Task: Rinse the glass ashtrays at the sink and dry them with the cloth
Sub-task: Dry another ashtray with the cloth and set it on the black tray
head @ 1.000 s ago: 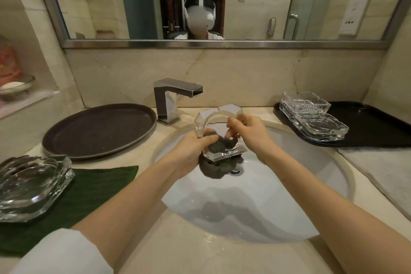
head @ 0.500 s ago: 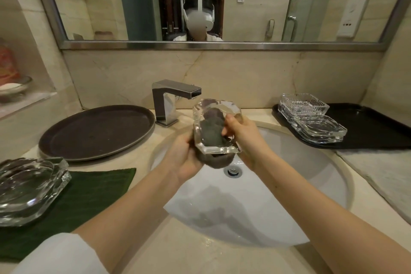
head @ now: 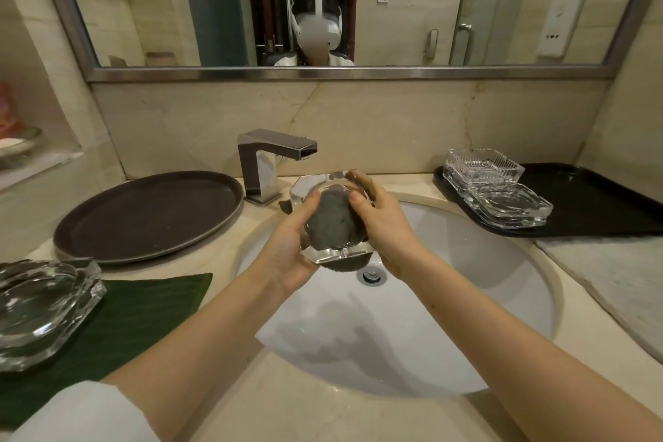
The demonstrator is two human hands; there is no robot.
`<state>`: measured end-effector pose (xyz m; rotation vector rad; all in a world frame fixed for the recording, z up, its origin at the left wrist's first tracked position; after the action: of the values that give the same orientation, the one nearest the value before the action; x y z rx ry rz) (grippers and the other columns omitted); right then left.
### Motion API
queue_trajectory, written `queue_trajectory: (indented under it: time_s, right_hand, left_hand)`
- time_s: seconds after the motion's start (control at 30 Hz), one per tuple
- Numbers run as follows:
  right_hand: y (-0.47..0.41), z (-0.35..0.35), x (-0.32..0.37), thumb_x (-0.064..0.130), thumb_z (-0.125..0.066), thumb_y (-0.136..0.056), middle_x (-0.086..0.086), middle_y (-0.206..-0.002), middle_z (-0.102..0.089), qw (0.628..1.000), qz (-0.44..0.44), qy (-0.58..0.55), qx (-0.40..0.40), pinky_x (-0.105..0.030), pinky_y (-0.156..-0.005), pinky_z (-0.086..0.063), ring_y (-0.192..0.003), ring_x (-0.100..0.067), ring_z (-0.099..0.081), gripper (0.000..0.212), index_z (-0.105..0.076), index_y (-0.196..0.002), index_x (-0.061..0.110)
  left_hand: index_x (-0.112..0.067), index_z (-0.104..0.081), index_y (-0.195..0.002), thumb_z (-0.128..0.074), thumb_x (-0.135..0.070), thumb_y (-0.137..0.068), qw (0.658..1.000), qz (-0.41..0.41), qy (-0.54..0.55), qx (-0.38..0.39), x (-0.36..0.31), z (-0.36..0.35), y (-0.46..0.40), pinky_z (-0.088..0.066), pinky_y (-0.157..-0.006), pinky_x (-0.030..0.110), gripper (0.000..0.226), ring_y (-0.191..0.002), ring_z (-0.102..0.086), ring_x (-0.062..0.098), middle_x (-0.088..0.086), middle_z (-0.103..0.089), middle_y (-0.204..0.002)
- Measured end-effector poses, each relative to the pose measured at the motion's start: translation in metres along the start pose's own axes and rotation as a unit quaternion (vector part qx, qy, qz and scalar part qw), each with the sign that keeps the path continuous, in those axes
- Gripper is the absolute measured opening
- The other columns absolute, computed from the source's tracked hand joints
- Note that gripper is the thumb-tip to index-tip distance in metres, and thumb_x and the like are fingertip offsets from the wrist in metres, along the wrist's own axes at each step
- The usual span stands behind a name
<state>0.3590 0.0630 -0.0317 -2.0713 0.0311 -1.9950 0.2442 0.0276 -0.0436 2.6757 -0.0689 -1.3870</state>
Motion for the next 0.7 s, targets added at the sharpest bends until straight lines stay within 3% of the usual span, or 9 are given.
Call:
queue_trajectory:
  time_s: [0.1, 0.17, 0.23, 0.3, 0.43, 0.57, 0.7]
  right_hand:
    - [-0.001, 0.000, 0.000, 0.014, -0.043, -0.098, 0.000, -0.120, -0.057, 1.000, -0.001, -0.022, -0.020, -0.031, -0.089, -0.051, -0.108, -0.014, -0.056, 0.037, -0.046, -0.134, 0.021]
    - [0.000, -0.003, -0.003, 0.015, -0.044, -0.098, -0.002, -0.121, -0.059, 0.998, -0.010, -0.008, -0.055, -0.040, -0.091, -0.051, -0.109, -0.017, -0.057, 0.033, -0.051, -0.129, 0.023]
    - [0.002, -0.006, -0.006, 0.018, -0.045, -0.097, -0.004, -0.114, -0.062, 0.996, -0.023, 0.012, -0.086, -0.047, -0.089, -0.052, -0.105, -0.021, -0.060, 0.024, -0.057, -0.118, 0.021]
    - [0.002, -0.006, -0.006, 0.019, -0.046, -0.097, -0.005, -0.107, -0.064, 0.993, -0.029, 0.018, -0.109, -0.045, -0.084, -0.054, -0.099, -0.022, -0.063, 0.018, -0.059, -0.109, 0.016]
    - [0.000, 0.003, -0.001, 0.015, -0.042, -0.098, -0.003, -0.102, -0.064, 0.989, -0.032, -0.054, -0.132, -0.037, -0.076, -0.056, -0.087, -0.019, -0.066, 0.011, -0.052, -0.095, 0.019]
    - [0.003, 0.008, -0.003, 0.013, -0.038, -0.100, -0.006, -0.091, -0.065, 0.988, -0.034, -0.061, -0.135, -0.031, -0.062, -0.057, -0.071, -0.021, -0.068, 0.010, -0.048, -0.101, 0.015]
    - [0.002, 0.012, -0.001, 0.011, -0.037, -0.100, -0.007, -0.077, -0.063, 0.987, -0.034, -0.065, -0.143, -0.026, -0.049, -0.053, -0.057, -0.022, -0.067, 0.010, -0.047, -0.101, 0.012]
  left_hand:
    - [-0.010, -0.064, -0.104, -0.061, -0.019, -0.086, 0.998, -0.049, -0.006, -0.028, -0.004, -0.004, 0.000, -0.056, -0.081, 0.042, 0.021, -0.093, -0.066, 0.025, 0.010, -0.069, -0.099]
    - [-0.009, -0.063, -0.102, -0.068, -0.016, -0.080, 0.993, -0.072, -0.024, -0.090, -0.006, -0.002, -0.001, -0.057, -0.077, 0.042, 0.023, -0.091, -0.067, 0.026, 0.012, -0.070, -0.099]
    - [-0.010, -0.063, -0.101, -0.073, -0.017, -0.076, 0.986, -0.089, -0.056, -0.131, -0.006, 0.001, -0.001, -0.056, -0.077, 0.040, 0.027, -0.090, -0.066, 0.026, 0.012, -0.069, -0.098]
    - [-0.010, -0.062, -0.103, -0.071, -0.027, -0.078, 0.982, -0.105, -0.067, -0.139, -0.007, 0.000, 0.000, -0.055, -0.080, 0.040, 0.032, -0.090, -0.066, 0.025, 0.010, -0.069, -0.097]
    - [-0.008, -0.058, -0.117, -0.047, -0.038, -0.094, 0.985, -0.103, -0.004, -0.135, -0.009, -0.001, -0.001, -0.050, -0.093, 0.043, 0.040, -0.101, -0.064, 0.026, 0.010, -0.068, -0.105]
    - [-0.006, -0.047, -0.131, -0.042, -0.044, -0.095, 0.983, -0.115, 0.009, -0.143, -0.006, 0.001, -0.002, -0.045, -0.101, 0.046, 0.052, -0.113, -0.059, 0.028, 0.013, -0.061, -0.123]
    - [-0.010, -0.058, -0.122, -0.022, -0.061, -0.093, 0.996, -0.080, 0.041, -0.023, -0.012, -0.001, -0.002, -0.044, -0.099, 0.047, 0.069, -0.112, -0.060, 0.028, 0.014, -0.064, -0.121]
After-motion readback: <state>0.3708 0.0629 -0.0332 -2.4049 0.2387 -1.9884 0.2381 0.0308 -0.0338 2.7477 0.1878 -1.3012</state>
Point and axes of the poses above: each hand's wrist, its own y-axis away from the middle knuckle, its own z-axis out of the back of the hand, x = y × z, the point moved 2 cm from there along -y, towards the middle knuckle
